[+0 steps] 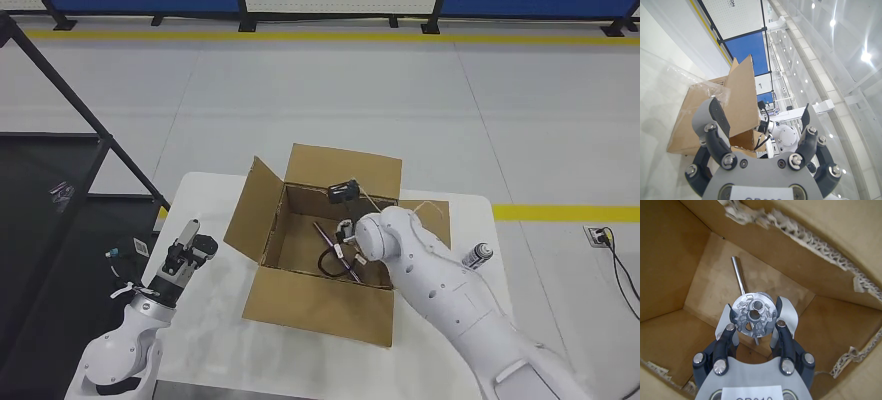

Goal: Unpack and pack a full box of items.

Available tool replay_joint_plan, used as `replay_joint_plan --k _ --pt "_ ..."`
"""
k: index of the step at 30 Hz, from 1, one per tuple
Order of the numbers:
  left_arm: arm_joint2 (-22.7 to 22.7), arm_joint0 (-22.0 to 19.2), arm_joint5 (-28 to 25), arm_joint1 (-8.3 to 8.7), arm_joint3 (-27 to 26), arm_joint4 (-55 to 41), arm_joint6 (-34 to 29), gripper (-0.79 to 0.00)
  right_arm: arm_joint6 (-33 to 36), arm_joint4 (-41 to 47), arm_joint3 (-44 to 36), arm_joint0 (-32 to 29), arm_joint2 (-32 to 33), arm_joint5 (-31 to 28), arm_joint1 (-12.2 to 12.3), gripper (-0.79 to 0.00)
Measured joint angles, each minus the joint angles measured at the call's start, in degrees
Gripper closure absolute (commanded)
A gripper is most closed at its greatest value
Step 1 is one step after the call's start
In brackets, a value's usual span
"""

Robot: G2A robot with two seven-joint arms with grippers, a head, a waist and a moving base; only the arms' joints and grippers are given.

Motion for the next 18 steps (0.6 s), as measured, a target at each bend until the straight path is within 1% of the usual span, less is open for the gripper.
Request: replay_joint_plan --k 2,3,4,5,7,8,11,13,15,16,18 --pt "0.0 0.0 0.0 0.0 0.0 0.0 0.0 -0.785 -0.7 0.9 4.0 1.3 -1.3 0.0 -1.3 -0.132" --pt "0.0 0.0 0.0 0.0 0.0 0.0 0.0 -0.785 -1.1 1.2 5.4 1.7 -1.6 0.2 -1.8 -0.231" --pt "0.0 0.0 0.0 0.0 0.0 0.0 0.0 -0.785 -1.7 1.7 7.1 2.2 -2.0 0.3 -2.4 -0.311" --pt "0.0 0.0 0.0 0.0 0.0 0.0 0.0 -0.785 -1.9 2.2 8.2 2.5 -2.2 0.1 -2.8 -0.376" --pt "0.0 0.0 0.0 0.0 0.0 0.0 0.0 -0.785 -2.6 3.0 10.7 3.2 -2.4 -0.5 -3.6 -0.468" --pt "0.0 0.0 0.0 0.0 0.0 0.0 0.0 -0.785 -2.8 3.2 11.7 3.5 -2.5 -0.7 -3.9 -0.496" --pt "0.0 0.0 0.0 0.0 0.0 0.0 0.0 -0.785 -3.4 3.7 14.1 4.2 -2.8 -0.8 -4.9 -0.508" --pt "0.0 0.0 0.0 0.0 0.0 0.0 0.0 -0.785 -3.7 3.9 15.3 4.6 -2.9 -0.9 -5.4 -0.536" --pt "0.0 0.0 0.0 0.0 0.0 0.0 0.0 -0.785 -4.0 3.9 16.0 4.9 -2.9 -1.0 -5.8 -0.585" --pt "0.0 0.0 0.0 0.0 0.0 0.0 0.0 -0.785 -4.0 3.9 16.3 5.0 -3.0 -1.0 -5.9 -0.622" --pt "0.0 0.0 0.0 0.0 0.0 0.0 0.0 -0.785 -4.1 3.7 16.5 5.2 -3.0 -0.8 -6.2 -0.631"
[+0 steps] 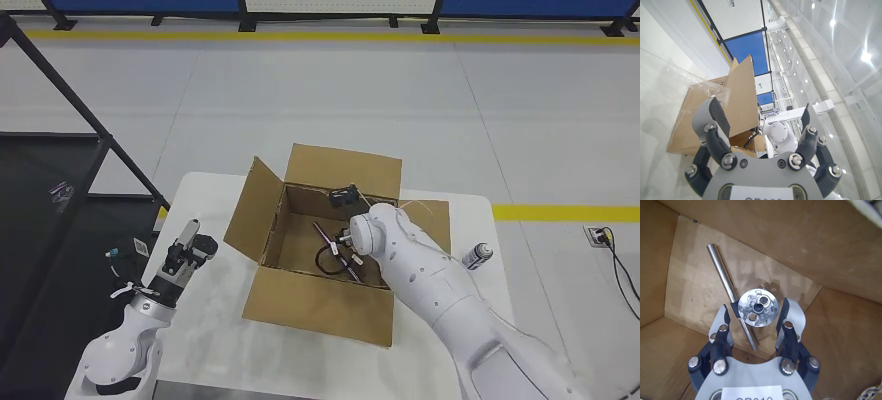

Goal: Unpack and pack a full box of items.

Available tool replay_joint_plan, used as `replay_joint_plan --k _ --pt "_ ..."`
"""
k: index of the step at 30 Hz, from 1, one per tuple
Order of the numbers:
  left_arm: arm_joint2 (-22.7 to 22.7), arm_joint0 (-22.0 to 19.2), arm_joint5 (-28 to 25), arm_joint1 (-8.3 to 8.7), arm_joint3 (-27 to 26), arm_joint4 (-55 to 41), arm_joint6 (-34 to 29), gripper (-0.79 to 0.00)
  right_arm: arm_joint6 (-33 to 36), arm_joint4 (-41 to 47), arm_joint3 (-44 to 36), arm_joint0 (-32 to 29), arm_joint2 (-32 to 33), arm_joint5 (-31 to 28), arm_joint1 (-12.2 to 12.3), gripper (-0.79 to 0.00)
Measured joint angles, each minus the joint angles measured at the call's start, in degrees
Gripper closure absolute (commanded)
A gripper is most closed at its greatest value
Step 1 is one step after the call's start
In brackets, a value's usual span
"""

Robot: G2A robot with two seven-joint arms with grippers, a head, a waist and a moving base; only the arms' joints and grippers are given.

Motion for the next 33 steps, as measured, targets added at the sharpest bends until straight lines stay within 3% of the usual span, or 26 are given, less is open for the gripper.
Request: replay_joint_plan --k 8,11,12,15,19,22,25,28,33 --pt "0.0 0.0 0.0 0.0 0.0 0.0 0.0 -0.785 -3.0 -0.7 -4.3 0.0 2.7 -0.7 0.9 -0.646" --pt "0.0 0.0 0.0 0.0 0.0 0.0 0.0 -0.785 -4.2 -3.0 -10.4 -1.9 5.3 0.3 2.7 -0.785" --pt "0.0 0.0 0.0 0.0 0.0 0.0 0.0 -0.785 -4.5 -4.2 -13.0 -3.0 6.4 0.7 3.5 -0.785" --pt "0.0 0.0 0.0 0.0 0.0 0.0 0.0 -0.785 -4.4 -10.8 -24.3 -8.6 11.3 4.3 7.0 -0.785" --pt "0.0 0.0 0.0 0.0 0.0 0.0 0.0 -0.785 -0.4 -24.8 -48.0 -23.1 21.9 9.3 12.5 -0.785" --pt "0.0 0.0 0.0 0.0 0.0 0.0 0.0 -0.785 1.3 -32.0 -65.9 -36.1 31.1 8.2 15.3 -0.785" --pt "0.0 0.0 0.0 0.0 0.0 0.0 0.0 -0.785 -0.1 -35.3 -78.1 -46.9 39.1 7.4 16.6 -0.785" --pt "0.0 0.0 0.0 0.0 0.0 0.0 0.0 -0.785 -2.4 -36.3 -82.8 -53.9 45.2 9.2 17.1 -0.785" --pt "0.0 0.0 0.0 0.0 0.0 0.0 0.0 -0.785 0.3 -39.4 -76.8 -55.6 50.6 12.7 17.3 -0.785"
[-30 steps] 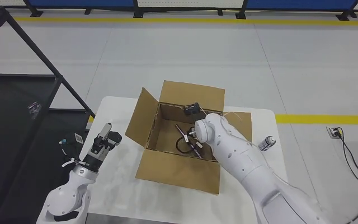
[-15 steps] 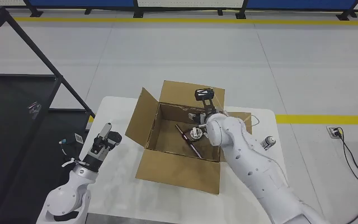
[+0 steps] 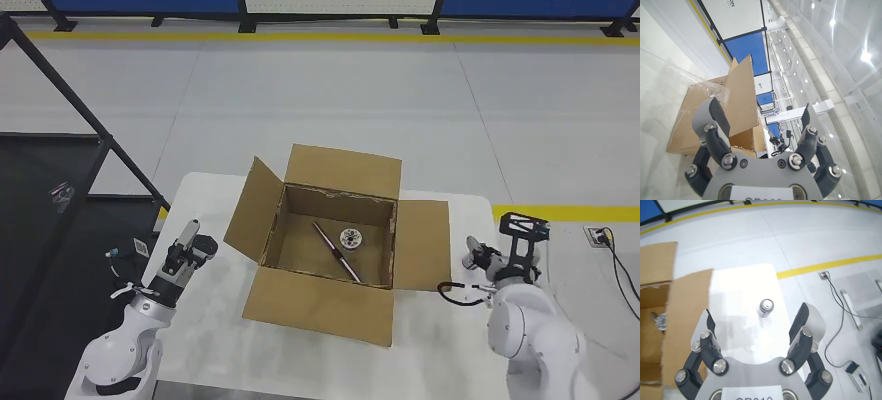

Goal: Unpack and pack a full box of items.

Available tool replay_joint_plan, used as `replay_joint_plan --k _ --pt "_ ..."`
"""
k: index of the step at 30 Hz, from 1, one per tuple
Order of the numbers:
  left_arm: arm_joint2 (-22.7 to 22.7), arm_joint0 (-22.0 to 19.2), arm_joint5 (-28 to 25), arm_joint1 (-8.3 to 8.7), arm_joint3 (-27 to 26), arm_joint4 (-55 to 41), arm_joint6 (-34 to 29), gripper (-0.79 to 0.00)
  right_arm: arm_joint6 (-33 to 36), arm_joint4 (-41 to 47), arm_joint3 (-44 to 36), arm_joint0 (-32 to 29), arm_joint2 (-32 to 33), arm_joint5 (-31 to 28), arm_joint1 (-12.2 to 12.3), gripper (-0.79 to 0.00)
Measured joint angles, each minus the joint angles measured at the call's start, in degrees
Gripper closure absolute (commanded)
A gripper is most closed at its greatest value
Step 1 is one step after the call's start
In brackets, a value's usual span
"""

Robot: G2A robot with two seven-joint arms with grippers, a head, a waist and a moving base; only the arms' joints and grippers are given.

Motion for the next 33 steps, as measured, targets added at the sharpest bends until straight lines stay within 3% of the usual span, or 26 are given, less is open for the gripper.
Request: replay_joint_plan --k 11,16,20,23,25,33 --pt "0.0 0.0 0.0 0.0 0.0 0.0 0.0 -0.785 -4.1 11.5 19.3 6.0 3.5 -8.2 0.1 -0.77" --pt "0.0 0.0 0.0 0.0 0.0 0.0 0.0 -0.785 -7.1 13.7 26.0 9.0 4.0 -10.0 0.2 -0.363" --pt "0.0 0.0 0.0 0.0 0.0 0.0 0.0 -0.785 -8.3 15.2 29.4 10.8 4.4 -11.3 0.3 -0.268" --pt "0.0 0.0 0.0 0.0 0.0 0.0 0.0 -0.785 -9.1 16.0 31.0 11.6 4.6 -12.5 0.4 -0.265" --pt "0.0 0.0 0.0 0.0 0.0 0.0 0.0 -0.785 -9.5 16.4 32.0 12.3 4.4 -12.7 0.4 -0.314" --pt "0.0 0.0 0.0 0.0 0.0 0.0 0.0 -0.785 -9.5 16.0 34.0 14.3 3.1 -11.7 0.5 -0.363"
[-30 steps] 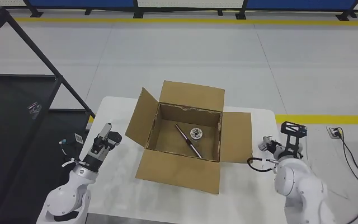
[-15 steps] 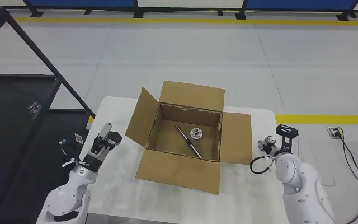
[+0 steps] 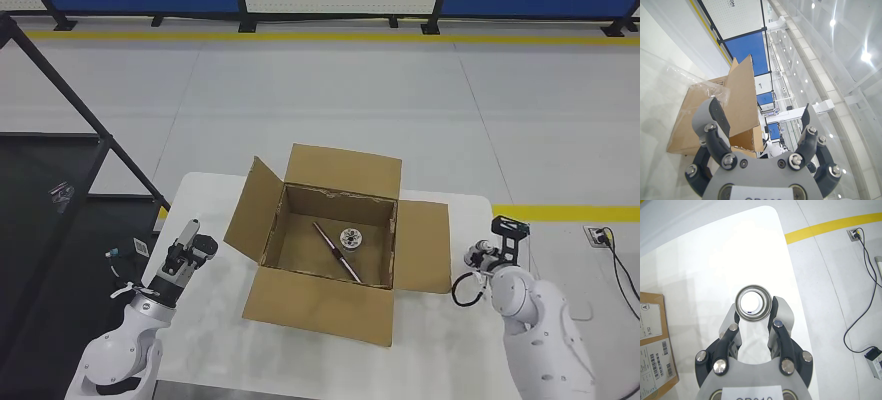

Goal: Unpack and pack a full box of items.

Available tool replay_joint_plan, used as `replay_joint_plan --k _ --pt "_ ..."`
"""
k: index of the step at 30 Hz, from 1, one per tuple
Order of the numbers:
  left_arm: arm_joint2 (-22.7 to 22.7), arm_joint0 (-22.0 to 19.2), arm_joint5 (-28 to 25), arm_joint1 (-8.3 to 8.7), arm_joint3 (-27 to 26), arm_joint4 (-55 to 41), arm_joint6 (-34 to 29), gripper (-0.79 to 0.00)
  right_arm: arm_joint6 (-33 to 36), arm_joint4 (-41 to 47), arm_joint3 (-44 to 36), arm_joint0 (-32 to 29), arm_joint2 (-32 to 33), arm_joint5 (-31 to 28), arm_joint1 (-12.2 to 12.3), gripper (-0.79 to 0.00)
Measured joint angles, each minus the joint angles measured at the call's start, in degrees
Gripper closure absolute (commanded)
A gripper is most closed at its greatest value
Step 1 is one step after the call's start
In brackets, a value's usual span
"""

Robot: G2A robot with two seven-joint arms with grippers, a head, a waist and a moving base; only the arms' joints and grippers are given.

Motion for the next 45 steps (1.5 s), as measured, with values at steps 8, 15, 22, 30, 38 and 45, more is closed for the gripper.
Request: replay_joint_plan --k 8,15,22,30,38,45 --pt "0.0 0.0 0.0 0.0 0.0 0.0 0.0 -0.785 1.0 -1.3 0.8 1.6 -1.6 2.0 0.0 -0.376" --pt "0.0 0.0 0.0 0.0 0.0 0.0 0.0 -0.785 1.9 -4.0 2.2 3.7 -4.1 6.0 -0.3 -0.376" --pt "0.0 0.0 0.0 0.0 0.0 0.0 0.0 -0.785 3.1 -6.8 6.4 7.4 -7.3 9.8 -0.9 -0.606" --pt "0.0 0.0 0.0 0.0 0.0 0.0 0.0 -0.785 3.0 -7.9 10.5 10.7 -9.0 11.3 -1.3 -0.563" --pt "0.0 0.0 0.0 0.0 0.0 0.0 0.0 -0.785 3.2 -9.5 16.2 14.4 -11.0 14.8 -2.0 0.0" --pt "0.0 0.0 0.0 0.0 0.0 0.0 0.0 -0.785 -0.4 -6.5 14.6 13.5 -9.4 15.5 -2.1 0.0"
